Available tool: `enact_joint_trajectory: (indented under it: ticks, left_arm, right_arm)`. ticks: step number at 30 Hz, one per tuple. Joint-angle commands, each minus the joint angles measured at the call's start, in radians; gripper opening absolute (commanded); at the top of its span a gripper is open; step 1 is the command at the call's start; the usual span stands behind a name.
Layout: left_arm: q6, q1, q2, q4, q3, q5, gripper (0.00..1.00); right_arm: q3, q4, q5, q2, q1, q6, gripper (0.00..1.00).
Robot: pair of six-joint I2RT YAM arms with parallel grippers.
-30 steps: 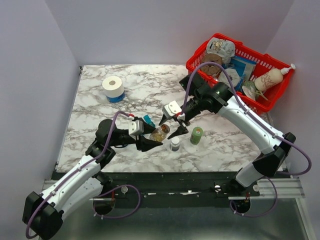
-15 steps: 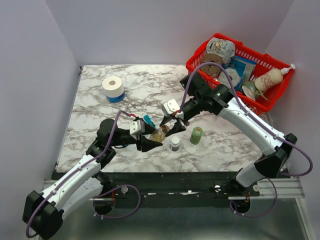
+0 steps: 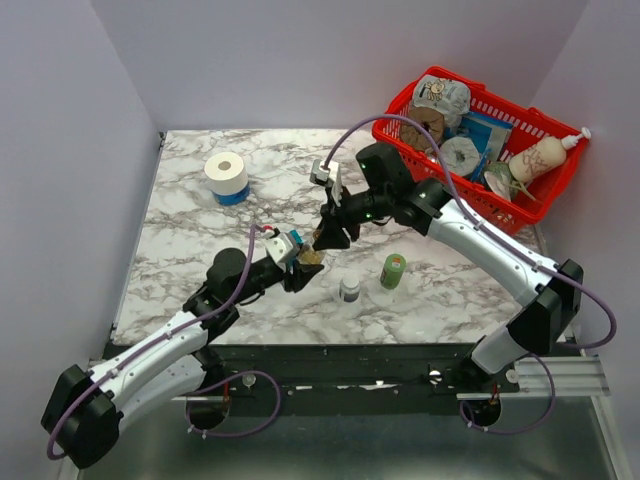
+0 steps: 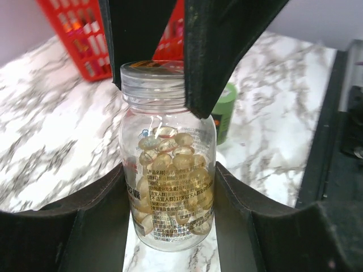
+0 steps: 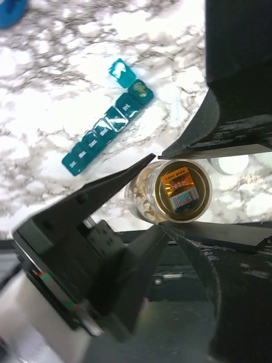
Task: Sort the pills into containers
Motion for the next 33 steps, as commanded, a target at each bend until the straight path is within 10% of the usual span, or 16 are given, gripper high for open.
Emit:
enact_joint_trajectory:
  ticks: [1,11,17,21,33]
  left_arm:
    - [-0.001,-0.043,0.049,0.302,0.072,-0.266,0.0]
    - [0.011,-0.036,0.03,0.17,0.025,-0.007,0.0]
    - [0.018,-0.014,0.004,0.073,0.036,0.163,0.0]
    - [0.019,0.0,-0.001,0.053,0.071,0.313,0.0]
    - [0.028,0.004,0.049,0.009,0.129,0.426,0.0]
  right_arm:
    - [-0.041,0.046,0.125,0.073,0.02,0.256,0.28]
    - [0.206,-0.113,-0.099,0.001,-0.037,-0.039,0.98]
    - [0.28,-0.337,-0.272,-0.052,-0.037,-0.497,1.0]
    - [0.295,-0.729,-0.372,-0.034,-0.037,-1.162,1.0]
    - [0.251,-0.651,-0.411,0.044,-0.01,-1.017,0.82]
